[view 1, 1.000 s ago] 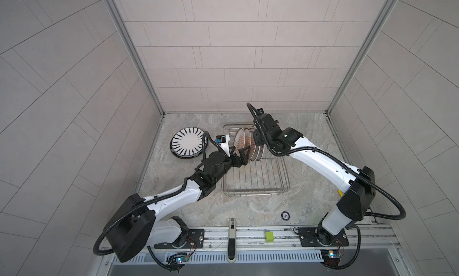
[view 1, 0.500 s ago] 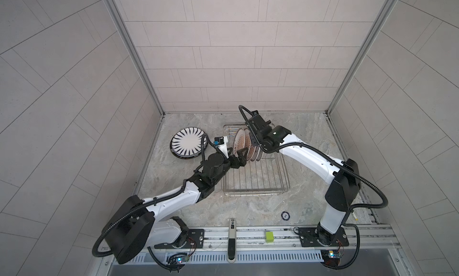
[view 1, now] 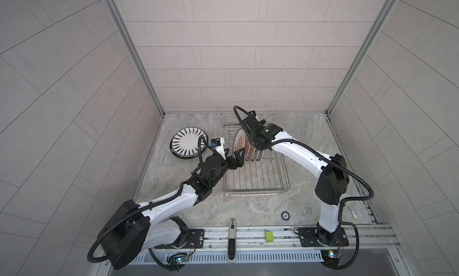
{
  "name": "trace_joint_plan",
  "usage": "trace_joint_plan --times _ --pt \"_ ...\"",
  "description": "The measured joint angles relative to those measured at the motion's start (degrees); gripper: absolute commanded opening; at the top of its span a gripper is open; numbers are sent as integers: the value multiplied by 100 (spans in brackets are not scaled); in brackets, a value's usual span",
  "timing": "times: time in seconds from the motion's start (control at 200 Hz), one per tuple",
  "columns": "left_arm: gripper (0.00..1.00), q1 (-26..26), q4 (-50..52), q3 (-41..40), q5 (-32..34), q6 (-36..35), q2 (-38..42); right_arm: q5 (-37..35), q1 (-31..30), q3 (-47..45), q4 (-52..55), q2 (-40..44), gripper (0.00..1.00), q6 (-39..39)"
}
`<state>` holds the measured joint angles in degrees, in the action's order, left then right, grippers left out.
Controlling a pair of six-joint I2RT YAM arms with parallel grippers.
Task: Unload the plates from the dish rack
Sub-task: Pick up the plate from the dish rack.
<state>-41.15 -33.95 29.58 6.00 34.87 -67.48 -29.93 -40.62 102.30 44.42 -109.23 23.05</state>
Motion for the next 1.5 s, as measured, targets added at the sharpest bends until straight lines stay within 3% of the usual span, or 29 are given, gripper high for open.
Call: trace_joint_plan --times 0.24,0.601,1.041,1.496 --pt "99 2 70 -79 129 -7 68 -192 -11 326 236 -326 21 101" --pt "99 24 129 -166 332 -46 223 -466 -48 920 535 -728 9 210" --pt "99 31 131 -166 337 -44 195 -1117 -334 1497 1019 -863 6 50" --pt "100 52 201 -201 444 -42 415 -1856 -748 1399 1001 46 5 -188"
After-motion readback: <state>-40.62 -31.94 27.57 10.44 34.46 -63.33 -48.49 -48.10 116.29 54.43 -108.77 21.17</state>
